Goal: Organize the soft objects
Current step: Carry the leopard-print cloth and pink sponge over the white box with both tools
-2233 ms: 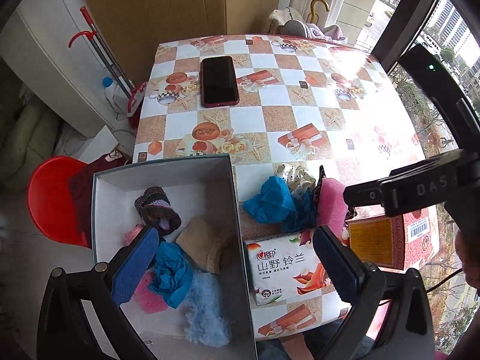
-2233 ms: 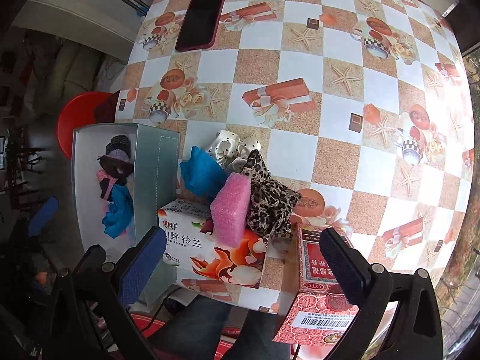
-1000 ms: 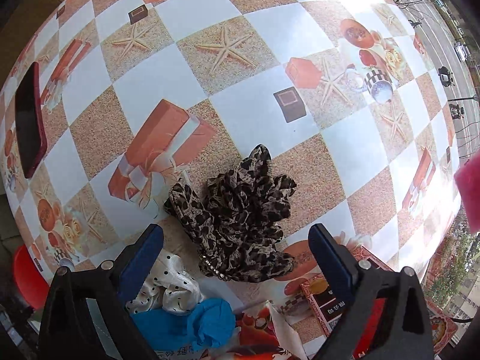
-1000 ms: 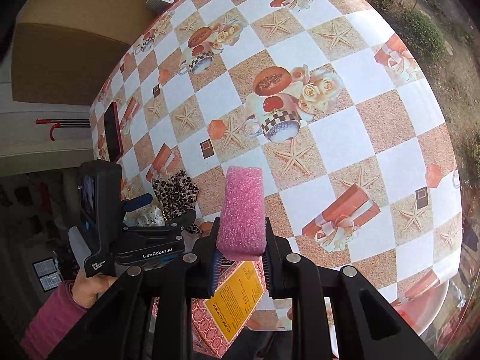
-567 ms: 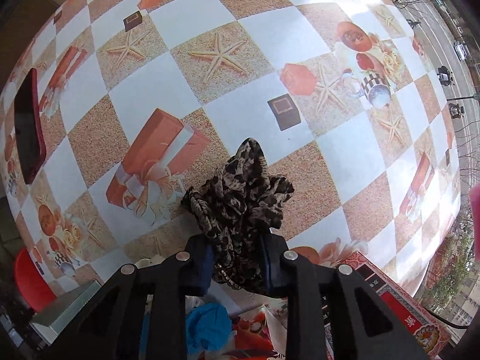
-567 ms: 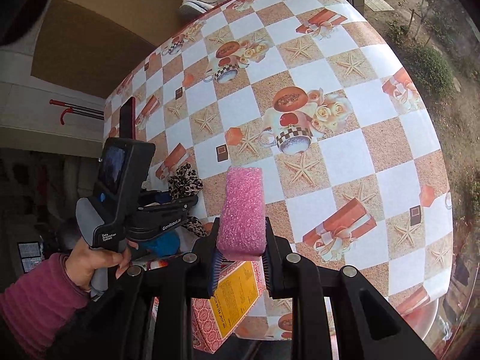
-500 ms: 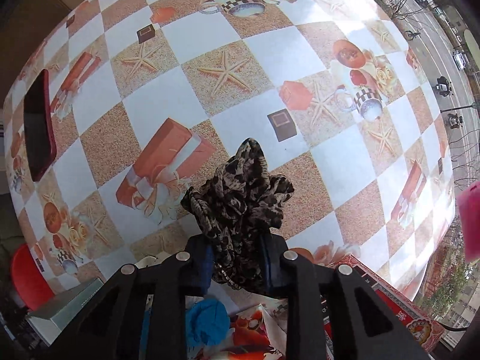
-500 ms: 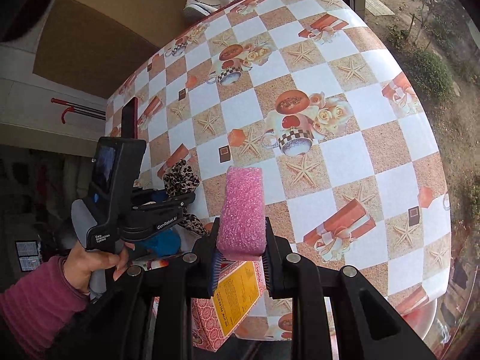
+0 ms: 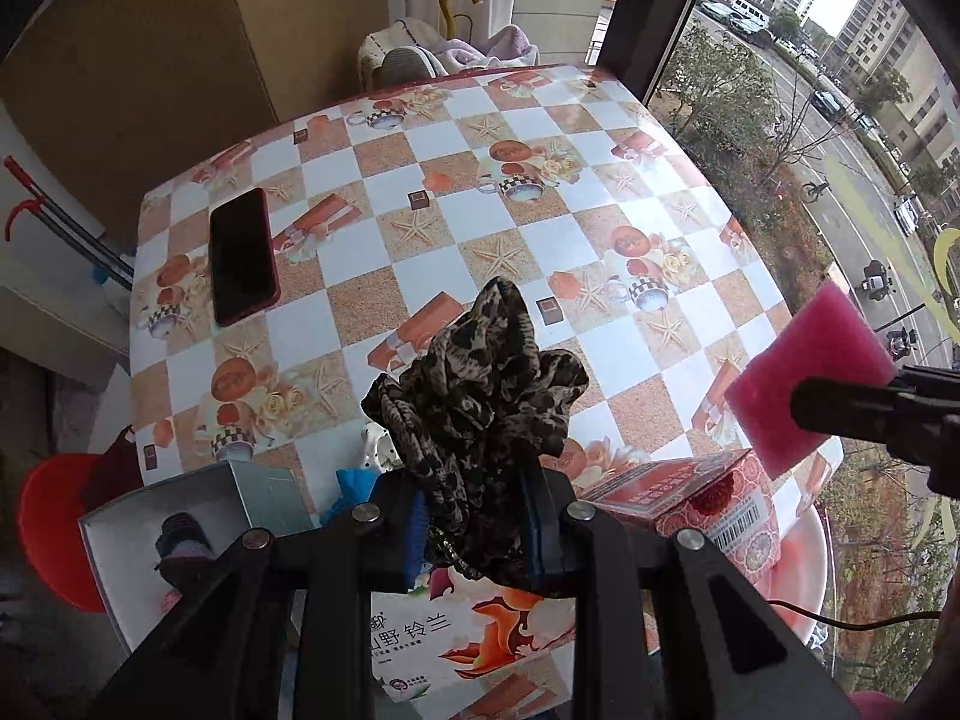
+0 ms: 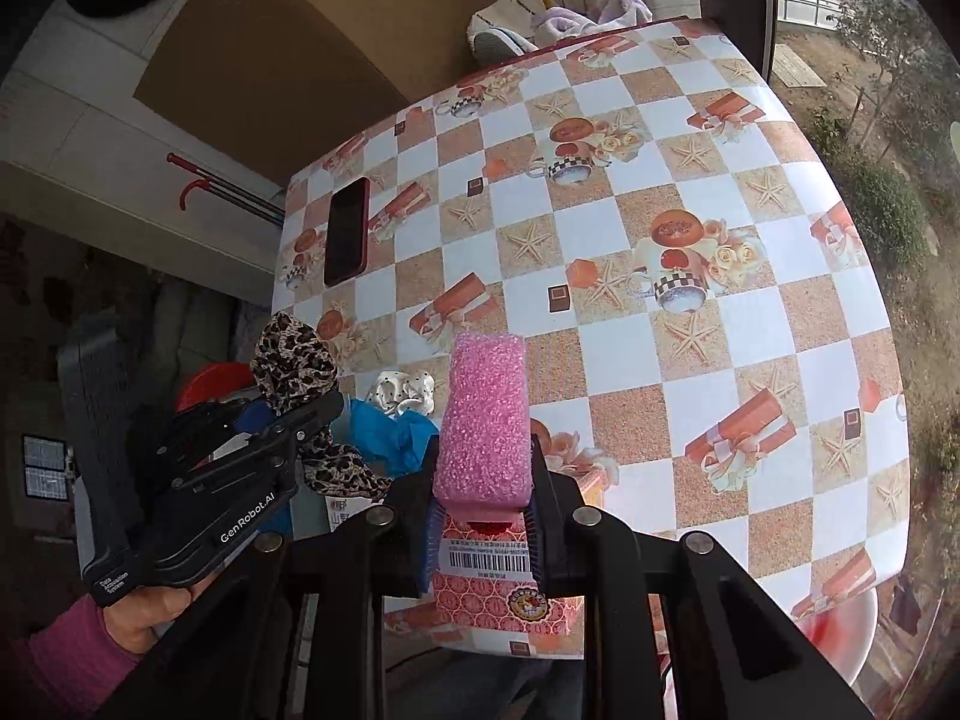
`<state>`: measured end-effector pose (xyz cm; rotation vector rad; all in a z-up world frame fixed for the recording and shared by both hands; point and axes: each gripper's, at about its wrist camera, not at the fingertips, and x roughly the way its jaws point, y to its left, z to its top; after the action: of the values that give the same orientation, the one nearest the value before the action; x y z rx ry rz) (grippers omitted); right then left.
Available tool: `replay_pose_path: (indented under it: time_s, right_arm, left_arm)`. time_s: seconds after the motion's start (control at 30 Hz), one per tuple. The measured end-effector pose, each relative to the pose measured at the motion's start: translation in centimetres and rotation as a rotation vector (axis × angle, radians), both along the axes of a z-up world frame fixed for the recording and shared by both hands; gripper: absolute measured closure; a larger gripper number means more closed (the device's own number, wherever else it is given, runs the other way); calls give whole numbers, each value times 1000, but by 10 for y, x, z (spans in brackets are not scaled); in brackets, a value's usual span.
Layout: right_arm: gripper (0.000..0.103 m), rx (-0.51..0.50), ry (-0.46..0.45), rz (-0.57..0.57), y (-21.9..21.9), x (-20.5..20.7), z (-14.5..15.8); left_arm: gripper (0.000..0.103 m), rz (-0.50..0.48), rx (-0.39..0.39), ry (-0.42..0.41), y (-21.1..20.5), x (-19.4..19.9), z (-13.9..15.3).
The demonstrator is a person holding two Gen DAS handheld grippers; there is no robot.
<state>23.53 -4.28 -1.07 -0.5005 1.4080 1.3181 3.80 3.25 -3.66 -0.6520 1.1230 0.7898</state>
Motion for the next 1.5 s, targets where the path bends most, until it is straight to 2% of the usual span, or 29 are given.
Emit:
replay_pose_path:
  time_s: [0.2,0.3,0.73,1.13,1.5]
  right_arm:
    - [78,4,-9,102,-4,-71,5]
    - [79,-7,-8,160,-4,-106,2]
    - [78,-4,-63,428,9,-223,9]
    - [78,-8,-116,563,12,-276,13]
    - [78,-10,-136,604,11,-291,12]
  left_arm:
    - [76,41,47,9,-34,-60,17]
    - [76,82,44,11,-47,-91,21]
    - [76,302,43,25,-81,-202,18]
    - [76,414,41,-2,-99,-245,16]
    - [76,441,38,3,-104,-258,13]
